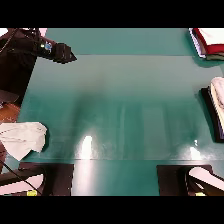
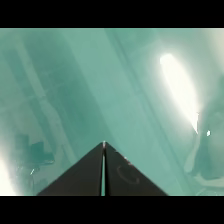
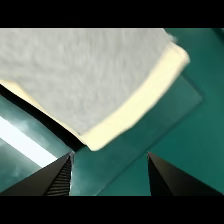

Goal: Fold the shirts.

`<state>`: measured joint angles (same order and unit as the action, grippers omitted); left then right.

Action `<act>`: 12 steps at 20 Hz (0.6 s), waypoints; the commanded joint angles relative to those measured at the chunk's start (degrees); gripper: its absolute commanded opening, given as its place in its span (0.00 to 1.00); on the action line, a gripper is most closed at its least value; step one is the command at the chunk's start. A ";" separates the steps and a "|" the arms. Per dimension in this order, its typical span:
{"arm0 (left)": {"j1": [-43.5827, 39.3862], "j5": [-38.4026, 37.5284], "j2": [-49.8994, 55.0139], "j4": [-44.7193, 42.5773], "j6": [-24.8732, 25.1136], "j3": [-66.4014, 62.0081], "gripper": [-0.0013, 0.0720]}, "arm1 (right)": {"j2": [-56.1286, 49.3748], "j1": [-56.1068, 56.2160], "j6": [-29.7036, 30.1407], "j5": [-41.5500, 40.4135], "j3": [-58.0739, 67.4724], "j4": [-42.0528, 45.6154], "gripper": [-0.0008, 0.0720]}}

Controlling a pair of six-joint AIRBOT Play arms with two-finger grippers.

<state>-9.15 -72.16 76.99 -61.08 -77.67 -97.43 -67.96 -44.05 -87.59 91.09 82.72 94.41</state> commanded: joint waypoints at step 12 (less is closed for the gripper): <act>-0.04 -0.26 0.00 0.02 -0.04 -0.02 0.05 | 13.33 21.90 -2.78 -10.14 -6.34 -22.73 0.03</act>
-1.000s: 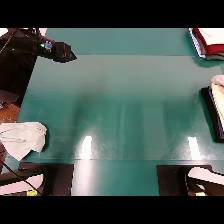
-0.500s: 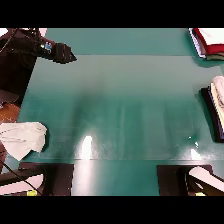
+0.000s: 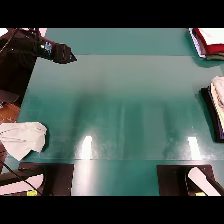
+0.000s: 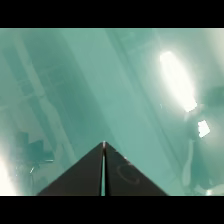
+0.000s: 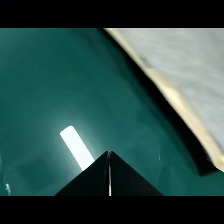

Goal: Fold the shirts.

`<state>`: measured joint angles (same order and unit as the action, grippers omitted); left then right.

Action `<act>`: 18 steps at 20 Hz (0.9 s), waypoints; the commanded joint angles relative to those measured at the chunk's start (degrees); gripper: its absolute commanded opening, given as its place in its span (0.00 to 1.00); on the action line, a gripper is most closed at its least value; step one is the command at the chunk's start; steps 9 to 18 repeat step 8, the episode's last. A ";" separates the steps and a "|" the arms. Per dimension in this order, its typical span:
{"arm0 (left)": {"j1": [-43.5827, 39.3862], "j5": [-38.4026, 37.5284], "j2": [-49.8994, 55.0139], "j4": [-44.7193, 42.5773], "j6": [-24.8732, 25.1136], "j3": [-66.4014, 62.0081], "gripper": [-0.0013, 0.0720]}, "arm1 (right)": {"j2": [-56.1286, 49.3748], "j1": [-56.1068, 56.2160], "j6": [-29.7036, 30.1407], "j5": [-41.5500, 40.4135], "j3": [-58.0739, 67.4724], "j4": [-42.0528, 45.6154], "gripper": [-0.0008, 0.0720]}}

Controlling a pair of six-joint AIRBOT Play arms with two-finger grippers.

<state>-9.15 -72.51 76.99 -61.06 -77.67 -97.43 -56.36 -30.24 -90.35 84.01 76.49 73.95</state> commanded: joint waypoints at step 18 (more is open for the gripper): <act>-0.04 0.09 0.00 0.00 -0.02 -0.02 0.05 | 1.68 18.93 -0.02 -3.39 -0.11 -1.92 0.03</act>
